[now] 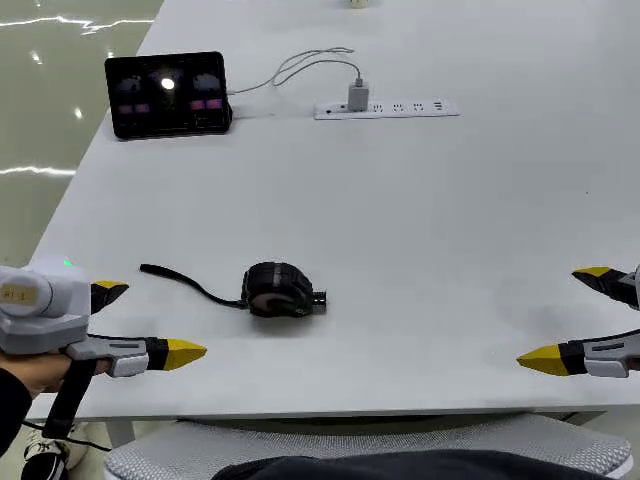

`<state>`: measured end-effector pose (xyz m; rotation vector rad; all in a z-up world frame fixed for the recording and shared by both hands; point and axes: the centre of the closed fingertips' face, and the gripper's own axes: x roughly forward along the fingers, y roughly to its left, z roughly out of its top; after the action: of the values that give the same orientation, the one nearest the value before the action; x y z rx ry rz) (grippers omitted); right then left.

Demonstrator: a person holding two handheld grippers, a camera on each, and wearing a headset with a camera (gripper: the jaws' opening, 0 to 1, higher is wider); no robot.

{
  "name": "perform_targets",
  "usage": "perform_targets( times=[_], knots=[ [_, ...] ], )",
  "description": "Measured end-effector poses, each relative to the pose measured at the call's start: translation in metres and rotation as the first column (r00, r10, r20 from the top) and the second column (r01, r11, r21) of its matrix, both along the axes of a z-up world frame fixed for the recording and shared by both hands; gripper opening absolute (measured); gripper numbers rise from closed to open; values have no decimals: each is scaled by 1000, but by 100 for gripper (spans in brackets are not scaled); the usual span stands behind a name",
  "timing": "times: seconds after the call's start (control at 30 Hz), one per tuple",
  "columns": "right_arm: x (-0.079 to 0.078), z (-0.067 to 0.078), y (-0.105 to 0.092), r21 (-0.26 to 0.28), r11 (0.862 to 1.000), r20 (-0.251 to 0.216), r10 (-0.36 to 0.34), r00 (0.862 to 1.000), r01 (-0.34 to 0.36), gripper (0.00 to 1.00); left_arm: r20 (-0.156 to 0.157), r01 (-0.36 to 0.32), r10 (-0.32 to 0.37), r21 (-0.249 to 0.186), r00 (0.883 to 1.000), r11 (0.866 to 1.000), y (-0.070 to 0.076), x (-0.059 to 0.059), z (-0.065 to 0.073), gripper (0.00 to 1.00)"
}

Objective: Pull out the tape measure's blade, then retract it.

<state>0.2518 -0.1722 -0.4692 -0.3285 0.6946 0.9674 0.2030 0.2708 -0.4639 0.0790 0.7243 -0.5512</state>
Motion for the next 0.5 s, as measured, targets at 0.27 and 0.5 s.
perform_targets(
  times=[0.27, 0.5],
  knots=[
    [0, 0, -7, 5, 1000, -3, -15, 1000, 15, 99, -15, 10, -10, -3, 1000, 1000, -3, -2, 0, 98],
    [-1, 0, -10, 5, 1000, -4, -18, 1000, 18, 99, 0, 12, -12, 1, 1000, 1000, -1, 1, 3, 99]
  ],
)
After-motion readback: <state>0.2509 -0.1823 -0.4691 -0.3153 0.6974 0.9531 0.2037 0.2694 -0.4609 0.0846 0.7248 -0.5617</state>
